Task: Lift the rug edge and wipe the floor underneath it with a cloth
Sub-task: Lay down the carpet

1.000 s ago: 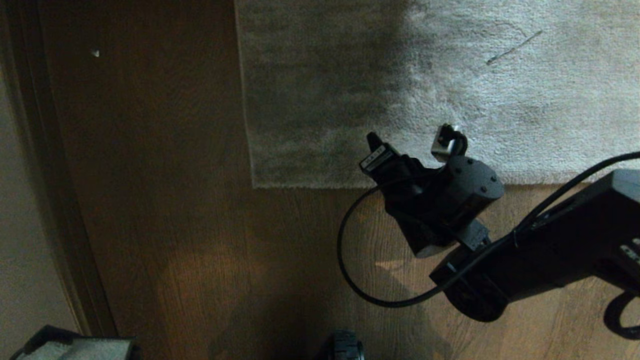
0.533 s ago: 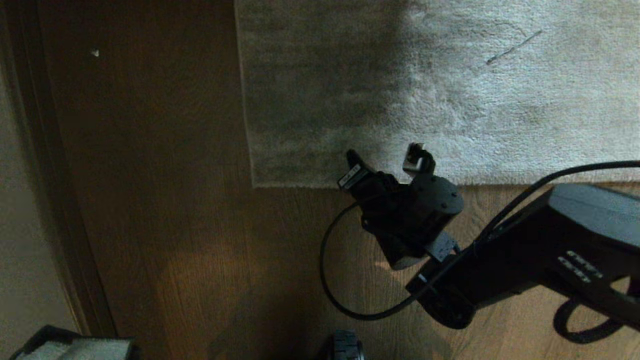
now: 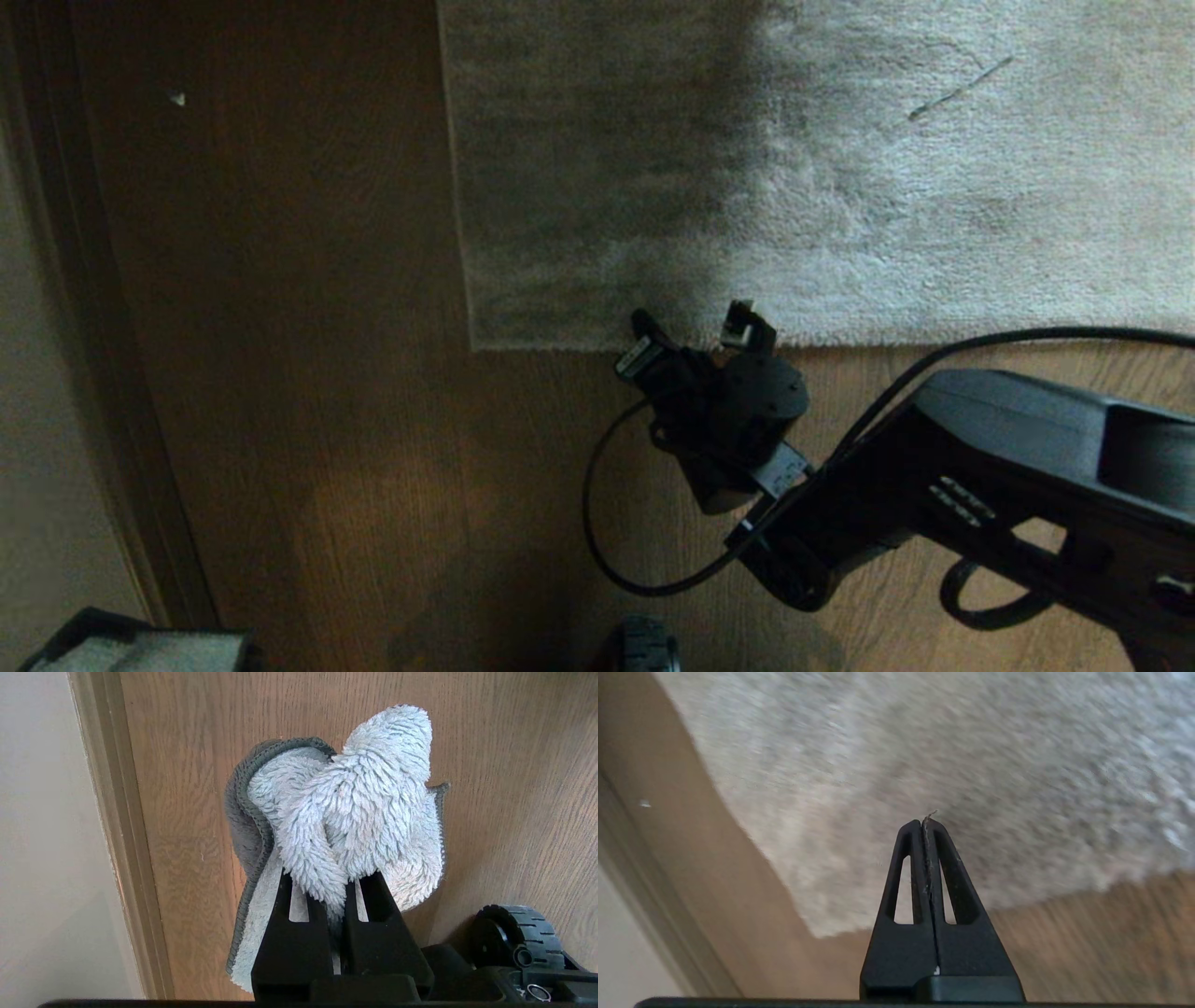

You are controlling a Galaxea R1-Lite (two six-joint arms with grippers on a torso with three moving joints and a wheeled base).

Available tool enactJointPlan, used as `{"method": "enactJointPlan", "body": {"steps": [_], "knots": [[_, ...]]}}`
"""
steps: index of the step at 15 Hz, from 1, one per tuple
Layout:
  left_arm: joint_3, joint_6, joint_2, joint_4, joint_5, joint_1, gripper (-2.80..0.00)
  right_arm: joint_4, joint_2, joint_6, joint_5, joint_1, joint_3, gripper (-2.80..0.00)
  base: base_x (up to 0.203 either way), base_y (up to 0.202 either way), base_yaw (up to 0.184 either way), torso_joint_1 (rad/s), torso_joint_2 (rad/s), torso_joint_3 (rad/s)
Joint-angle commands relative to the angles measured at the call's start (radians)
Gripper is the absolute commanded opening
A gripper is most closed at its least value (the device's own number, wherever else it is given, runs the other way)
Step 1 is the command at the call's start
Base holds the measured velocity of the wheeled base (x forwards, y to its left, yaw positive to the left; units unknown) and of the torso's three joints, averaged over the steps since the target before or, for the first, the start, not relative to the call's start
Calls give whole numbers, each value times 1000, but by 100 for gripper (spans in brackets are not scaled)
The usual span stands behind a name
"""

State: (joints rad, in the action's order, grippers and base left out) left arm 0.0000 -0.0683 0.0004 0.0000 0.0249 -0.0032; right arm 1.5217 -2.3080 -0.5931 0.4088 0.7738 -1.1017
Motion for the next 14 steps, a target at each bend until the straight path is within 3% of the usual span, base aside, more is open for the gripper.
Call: {"method": "enactJointPlan", "body": {"steps": [1, 7, 11, 14], "knots": [[0, -1, 0, 0, 1, 0, -280, 48, -26, -8, 2, -8, 0, -280, 0, 0, 0, 0, 0, 0], [0, -1, 0, 0, 0, 0, -280, 48, 28, -19, 5, -13, 15, -280, 0, 0, 0, 0, 0, 0], [0, -1, 0, 0, 1, 0, -280, 48, 172, -14, 3, -13, 95, -280, 0, 0, 0, 0, 0, 0], [0, -1, 0, 0, 1, 0, -280, 48, 315, 57, -4, -8, 223, -280, 0, 0, 0, 0, 0, 0]]}}
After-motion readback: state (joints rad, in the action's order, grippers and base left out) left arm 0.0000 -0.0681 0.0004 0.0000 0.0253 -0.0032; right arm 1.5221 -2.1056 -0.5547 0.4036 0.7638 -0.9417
